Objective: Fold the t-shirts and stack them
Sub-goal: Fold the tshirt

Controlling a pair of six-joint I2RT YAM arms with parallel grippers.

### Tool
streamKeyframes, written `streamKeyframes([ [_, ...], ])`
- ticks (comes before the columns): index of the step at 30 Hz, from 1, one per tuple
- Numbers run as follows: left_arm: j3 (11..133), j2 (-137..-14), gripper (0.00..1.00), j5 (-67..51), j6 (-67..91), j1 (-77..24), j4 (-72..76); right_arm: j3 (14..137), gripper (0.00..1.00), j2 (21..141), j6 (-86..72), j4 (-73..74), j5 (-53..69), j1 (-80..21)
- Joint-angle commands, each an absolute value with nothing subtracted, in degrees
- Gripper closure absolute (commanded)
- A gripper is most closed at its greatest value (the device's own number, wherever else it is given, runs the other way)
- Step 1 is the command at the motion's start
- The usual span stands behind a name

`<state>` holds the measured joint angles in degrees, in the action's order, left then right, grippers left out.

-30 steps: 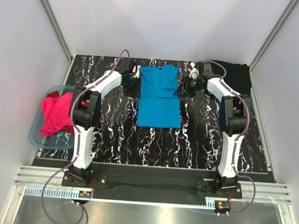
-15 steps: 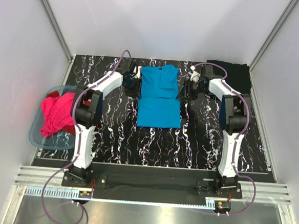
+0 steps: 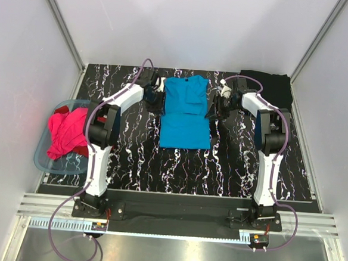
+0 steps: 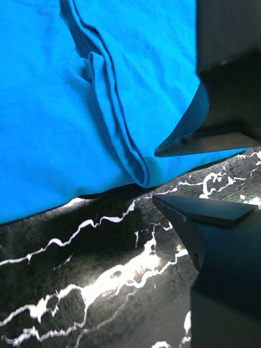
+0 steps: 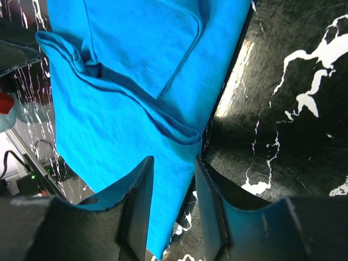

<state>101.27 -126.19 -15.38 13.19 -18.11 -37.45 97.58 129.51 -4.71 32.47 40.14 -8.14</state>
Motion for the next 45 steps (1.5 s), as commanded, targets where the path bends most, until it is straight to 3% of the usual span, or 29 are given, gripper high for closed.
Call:
streamKeyframes([
  [1, 103.8, -127.7, 0.62, -18.01, 11.69, -18.19, -35.07, 100.11, 0.58, 130.25, -3.52, 32.17, 41.13, -8.35],
  [8, 104.24, -128.67, 0.64, -18.54, 12.04, -18.19, -34.81, 100.37, 0.59, 130.6, -3.78, 31.55, 41.31, -8.35],
  [11, 104.32, -128.58, 0.74, -18.46, 11.95, -18.11, -34.72, 100.46, 0.57, 130.78, -3.96, 31.64, 39.91, -8.35],
  [15, 105.02, -128.41, 0.98, -18.63, 12.48, -18.11, -34.8, 100.72, 0.57, 130.78, -4.13, 31.64, 39.11, -8.44],
  [20, 106.52, -128.67, 1.0, -19.34, 13.53, -18.19, -34.8, 101.69, 0.59, 131.57, -4.22, 31.64, 38.59, -8.44],
  [22, 106.79, -128.58, 1.0, -19.25, 13.62, -18.19, -34.8, 101.95, 0.64, 131.75, -4.48, 31.55, 38.67, -8.52],
  [25, 106.7, -128.15, 1.0, -18.37, 14.15, -18.28, -34.72, 102.31, 0.96, 131.49, -4.57, 31.2, 37.62, -8.61],
  [27, 106.44, -127.45, 1.0, -16.97, 14.94, -18.28, -34.8, 102.31, 1.0, 130.61, -4.83, 30.68, 35.7, -8.7],
  [31, 107.05, -127.96, 0.98, -15.65, 15.64, -18.19, -34.8, 100.99, 1.0, 129.03, -6.24, 28.13, 34.28, -8.7],
  [33, 106.96, -128.58, 0.73, -14.77, 16.08, -18.19, -35.07, 101.07, 0.97, 129.46, -7.55, 28.04, 34.19, -8.7],
  [36, 105.74, -128.15, 0.72, -13.98, 16.35, -18.11, -35.07, 100.03, 0.84, 128.85, -8.44, 27.95, 33.4, -8.79],
  [37, 105.38, -127.88, 0.68, -13.45, 16.17, -18.11, -35.07, 99.85, 0.72, 128.5, -8.79, 28.04, 32.79, -8.7],
  [38, 105.29, -127.45, 0.65, -12.93, 16.26, -18.11, -35.07, 99.84, 0.67, 128.15, -9.31, 28.04, 32.17, -8.7],
  [45, 97.84, -114.01, 0.6, -6.59, 20.12, -18.19, -37.44, 92.04, 0.59, 115.77, -23.09, 29.61, 19.62, -8.61],
])
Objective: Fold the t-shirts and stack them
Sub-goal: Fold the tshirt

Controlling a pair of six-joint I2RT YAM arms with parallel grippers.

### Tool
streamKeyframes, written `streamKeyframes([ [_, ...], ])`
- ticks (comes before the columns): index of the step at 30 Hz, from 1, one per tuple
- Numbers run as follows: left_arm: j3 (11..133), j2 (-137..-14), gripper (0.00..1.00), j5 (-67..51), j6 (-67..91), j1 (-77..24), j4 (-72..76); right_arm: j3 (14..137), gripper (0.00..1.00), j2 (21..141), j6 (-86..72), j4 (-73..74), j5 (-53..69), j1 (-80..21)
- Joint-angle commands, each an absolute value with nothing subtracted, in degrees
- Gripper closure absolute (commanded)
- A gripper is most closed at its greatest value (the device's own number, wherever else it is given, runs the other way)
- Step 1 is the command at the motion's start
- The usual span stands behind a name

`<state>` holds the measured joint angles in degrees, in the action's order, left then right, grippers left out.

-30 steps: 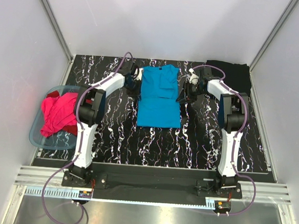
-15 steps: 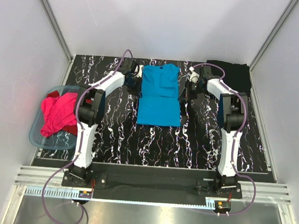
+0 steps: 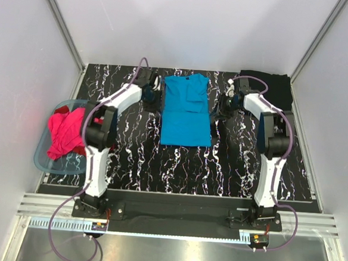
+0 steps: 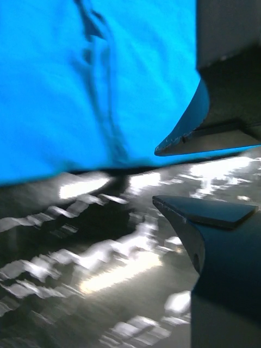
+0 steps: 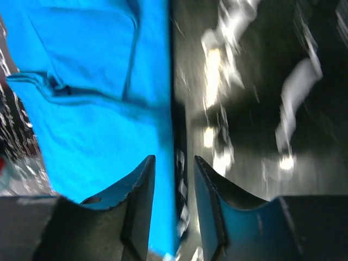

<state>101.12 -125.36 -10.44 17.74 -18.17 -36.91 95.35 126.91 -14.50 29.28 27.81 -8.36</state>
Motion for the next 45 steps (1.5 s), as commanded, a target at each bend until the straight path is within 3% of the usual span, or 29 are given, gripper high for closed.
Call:
streamKeyframes([
  [1, 93.47, -111.99, 0.6, -7.2, 21.26, -18.28, -37.27, 90.19, 0.58, 113.92, -24.86, 30.14, 18.64, -8.61],
  [8, 67.35, -94.33, 0.56, -17.29, 28.29, -20.91, -25.42, 66.14, 0.54, 99.24, -37.42, 26.38, 20.74, -10.02],
  [11, 60.48, -92.73, 0.55, -22.58, 31.55, -22.67, -18.38, 59.01, 0.52, 95.11, -40.41, 21.72, 22.23, -11.51],
  [20, 54.85, -94.83, 0.52, -16.53, 34.89, -26.89, -14.33, 46.77, 0.48, 92.1, -45.97, 6.78, 23.47, -12.74],
  [38, 54.84, -98.79, 0.55, -10.55, 37.09, -26.89, -13.27, 42.37, 0.53, 99.93, -47.55, -6.06, 25.05, -12.83],
  [42, 55.63, -100.28, 0.59, -10.81, 36.74, -26.89, -13.1, 42.28, 0.61, 100.46, -47.55, -6.24, 24.87, -12.92],
  [45, 56.25, -101.34, 0.74, -12.21, 35.95, -26.9, -12.66, 42.1, 0.71, 100.28, -47.55, -6.15, 24.79, -12.92],
])
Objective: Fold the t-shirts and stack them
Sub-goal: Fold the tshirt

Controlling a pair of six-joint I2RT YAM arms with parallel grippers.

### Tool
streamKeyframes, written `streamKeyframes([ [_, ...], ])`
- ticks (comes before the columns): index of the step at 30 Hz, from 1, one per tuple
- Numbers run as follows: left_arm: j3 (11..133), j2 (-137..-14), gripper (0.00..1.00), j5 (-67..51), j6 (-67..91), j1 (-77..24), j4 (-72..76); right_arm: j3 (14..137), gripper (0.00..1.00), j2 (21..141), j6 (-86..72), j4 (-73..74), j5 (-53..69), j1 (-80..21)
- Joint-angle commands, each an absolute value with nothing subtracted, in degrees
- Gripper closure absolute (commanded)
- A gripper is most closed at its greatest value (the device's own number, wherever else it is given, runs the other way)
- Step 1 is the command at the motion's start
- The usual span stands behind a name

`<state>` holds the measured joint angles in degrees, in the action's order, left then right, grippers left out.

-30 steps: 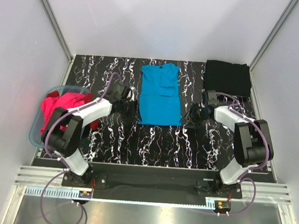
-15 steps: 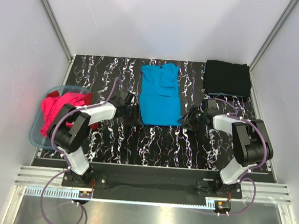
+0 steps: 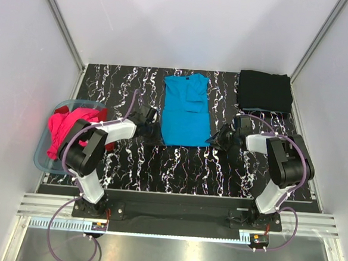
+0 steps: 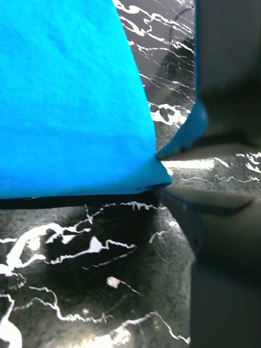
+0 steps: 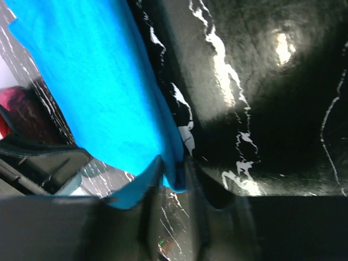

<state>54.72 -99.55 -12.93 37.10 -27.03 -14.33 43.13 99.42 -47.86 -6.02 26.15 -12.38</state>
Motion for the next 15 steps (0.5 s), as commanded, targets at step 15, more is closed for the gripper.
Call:
streamKeyframes([
  [15, 55.2, -85.62, 1.0, -7.04, 35.94, -33.48, -23.01, 39.12, 1.0, 82.54, -42.45, 5.62, 24.87, -12.83],
])
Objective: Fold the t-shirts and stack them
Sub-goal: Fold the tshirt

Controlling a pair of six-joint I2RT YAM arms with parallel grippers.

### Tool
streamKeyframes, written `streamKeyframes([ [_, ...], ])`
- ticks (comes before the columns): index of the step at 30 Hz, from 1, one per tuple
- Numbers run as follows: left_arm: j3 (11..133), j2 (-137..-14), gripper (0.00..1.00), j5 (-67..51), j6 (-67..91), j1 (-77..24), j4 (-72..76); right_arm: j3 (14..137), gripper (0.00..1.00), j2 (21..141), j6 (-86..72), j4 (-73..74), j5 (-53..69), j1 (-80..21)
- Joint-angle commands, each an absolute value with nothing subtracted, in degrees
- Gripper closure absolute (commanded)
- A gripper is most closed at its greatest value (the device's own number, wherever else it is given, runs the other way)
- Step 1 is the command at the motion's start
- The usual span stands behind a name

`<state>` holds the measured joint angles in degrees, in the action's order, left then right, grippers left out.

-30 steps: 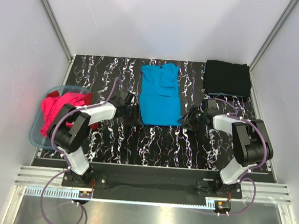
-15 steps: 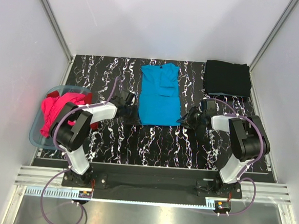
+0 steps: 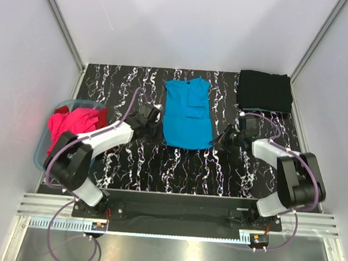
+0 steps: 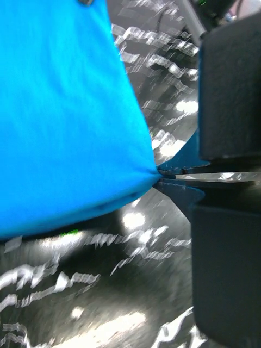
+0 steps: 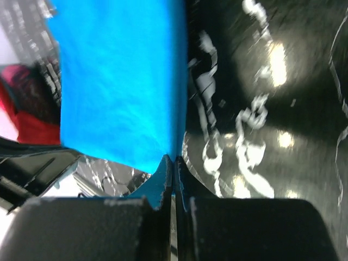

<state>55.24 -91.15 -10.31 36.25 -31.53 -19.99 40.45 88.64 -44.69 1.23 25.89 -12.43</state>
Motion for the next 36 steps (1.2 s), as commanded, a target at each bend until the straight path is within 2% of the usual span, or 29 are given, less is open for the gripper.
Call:
streamKeyframes([
  [1, 54.93, -83.08, 1.0, -5.55, 36.3, -35.05, -23.64, 37.98, 1.0, 81.05, -42.19, 7.19, 24.52, -12.92],
  [11, 50.8, -72.08, 1.0, 1.39, 42.53, -43.06, -30.59, 32.08, 1.0, 60.67, -43.07, 18.19, 22.94, -12.83],
  [15, 52.37, -73.47, 1.0, 2.28, 42.19, -43.51, -30.93, 33.57, 1.0, 59.67, -42.45, 18.9, 22.06, -13.01],
  [21, 62.04, -81.01, 1.0, 5.01, 38.59, -41.4, -33.57, 43.58, 1.0, 70.21, -38.24, 18.81, 19.43, -12.92],
  [27, 76.36, -89.11, 1.0, 1.33, 33.15, -32.8, -35.07, 60.36, 1.0, 84.71, -35.16, 19.07, 21.26, -11.61],
  [36, 103.86, -112.74, 1.0, -7.72, 25.93, -21.81, -36.65, 90.83, 0.99, 108.35, -35.06, 22.06, 27.32, -8.44],
])
